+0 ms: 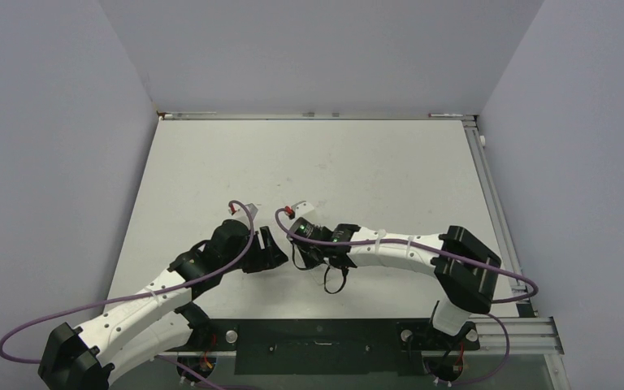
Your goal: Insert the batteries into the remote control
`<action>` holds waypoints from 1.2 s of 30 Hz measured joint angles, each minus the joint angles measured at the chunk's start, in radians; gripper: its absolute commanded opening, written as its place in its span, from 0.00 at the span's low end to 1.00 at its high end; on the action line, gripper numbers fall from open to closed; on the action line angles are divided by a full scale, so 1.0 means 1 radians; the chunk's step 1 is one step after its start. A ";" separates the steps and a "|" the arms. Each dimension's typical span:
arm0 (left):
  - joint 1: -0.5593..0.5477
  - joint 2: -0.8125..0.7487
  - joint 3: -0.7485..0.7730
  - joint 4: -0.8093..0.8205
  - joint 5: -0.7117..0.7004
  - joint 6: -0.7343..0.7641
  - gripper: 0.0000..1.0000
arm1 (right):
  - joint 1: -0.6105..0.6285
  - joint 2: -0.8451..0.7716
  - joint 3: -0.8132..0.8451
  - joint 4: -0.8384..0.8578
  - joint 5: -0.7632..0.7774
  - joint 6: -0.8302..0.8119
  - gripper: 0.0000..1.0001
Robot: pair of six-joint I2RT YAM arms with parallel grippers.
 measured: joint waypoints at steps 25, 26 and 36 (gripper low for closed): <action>0.021 0.290 0.197 0.041 0.007 0.071 0.61 | 0.011 -0.331 -0.233 0.009 0.024 0.105 0.09; 0.020 0.313 0.216 0.047 0.008 0.074 0.58 | 0.014 -0.343 -0.247 0.013 0.018 0.109 0.09; 0.020 0.558 0.394 0.102 0.063 0.090 0.30 | 0.114 -0.371 -0.292 0.057 -0.021 0.130 0.09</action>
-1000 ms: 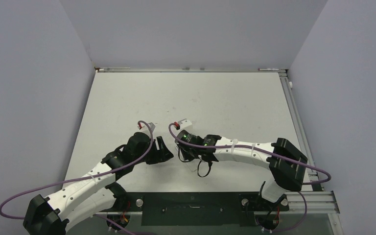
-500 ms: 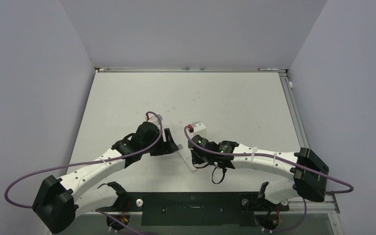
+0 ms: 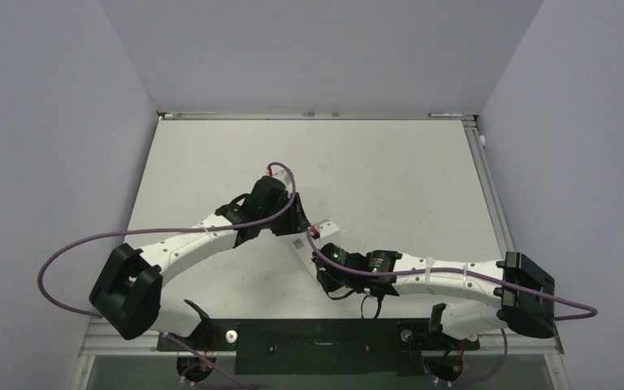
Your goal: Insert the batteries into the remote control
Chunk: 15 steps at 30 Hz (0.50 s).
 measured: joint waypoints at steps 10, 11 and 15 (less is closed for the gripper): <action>0.000 0.213 0.092 0.047 0.046 0.002 0.18 | 0.043 0.000 -0.018 0.040 0.011 0.037 0.09; 0.000 0.229 0.094 0.049 0.047 0.001 0.17 | 0.044 0.000 -0.023 0.041 0.015 0.043 0.09; 0.000 0.292 0.112 0.053 0.048 -0.003 0.11 | 0.050 0.000 -0.031 0.035 0.038 0.059 0.09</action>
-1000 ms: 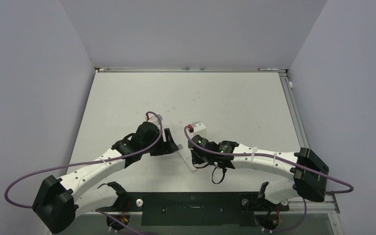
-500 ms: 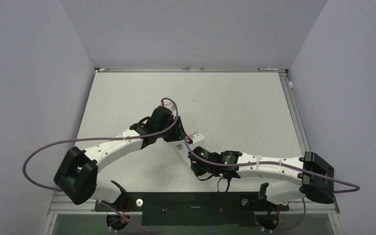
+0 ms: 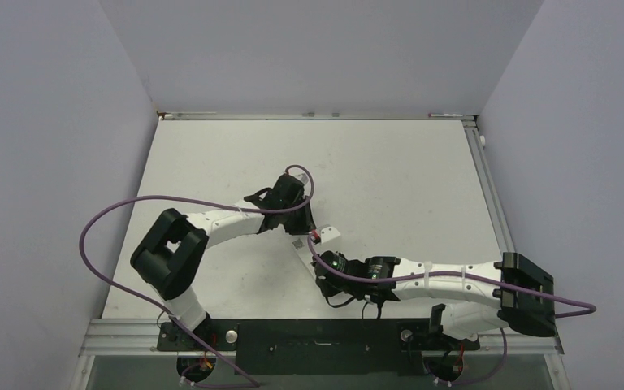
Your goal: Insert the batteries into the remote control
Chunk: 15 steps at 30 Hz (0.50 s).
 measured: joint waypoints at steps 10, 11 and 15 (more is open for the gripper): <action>0.000 0.072 0.023 -0.008 -0.020 0.009 0.03 | 0.000 -0.026 -0.001 -0.030 0.068 0.040 0.09; 0.000 0.075 0.023 -0.012 -0.026 0.011 0.03 | 0.000 -0.027 -0.001 -0.032 0.073 0.042 0.09; 0.000 0.082 0.023 -0.024 -0.051 0.021 0.03 | 0.000 -0.027 -0.001 -0.042 0.088 0.051 0.09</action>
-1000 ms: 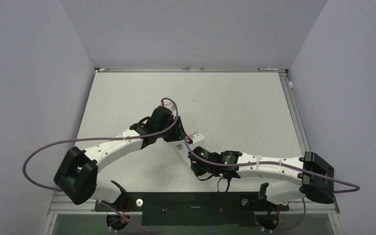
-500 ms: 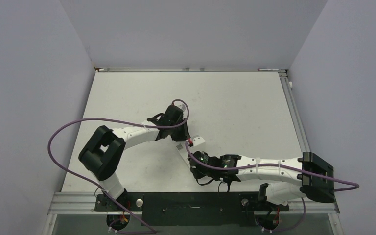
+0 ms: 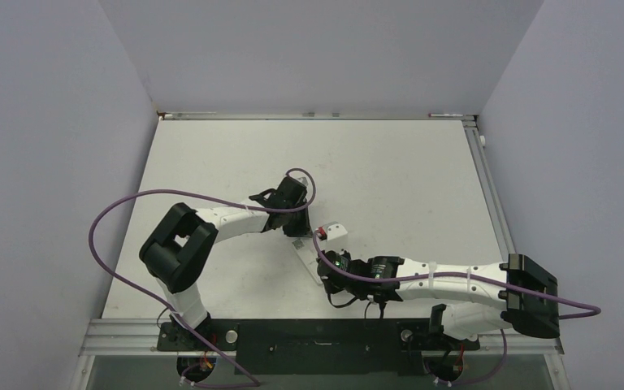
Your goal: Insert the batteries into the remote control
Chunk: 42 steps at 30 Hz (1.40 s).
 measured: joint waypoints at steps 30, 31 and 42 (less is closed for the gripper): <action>0.000 -0.066 -0.094 -0.040 -0.058 0.039 0.03 | -0.044 0.077 0.074 -0.103 0.078 0.014 0.17; 0.000 -0.074 -0.101 -0.040 -0.058 0.039 0.03 | -0.049 0.077 0.076 -0.103 0.078 0.013 0.17; 0.000 -0.161 -0.201 -0.029 -0.058 0.032 0.03 | -0.142 0.077 0.078 -0.102 0.071 -0.025 0.26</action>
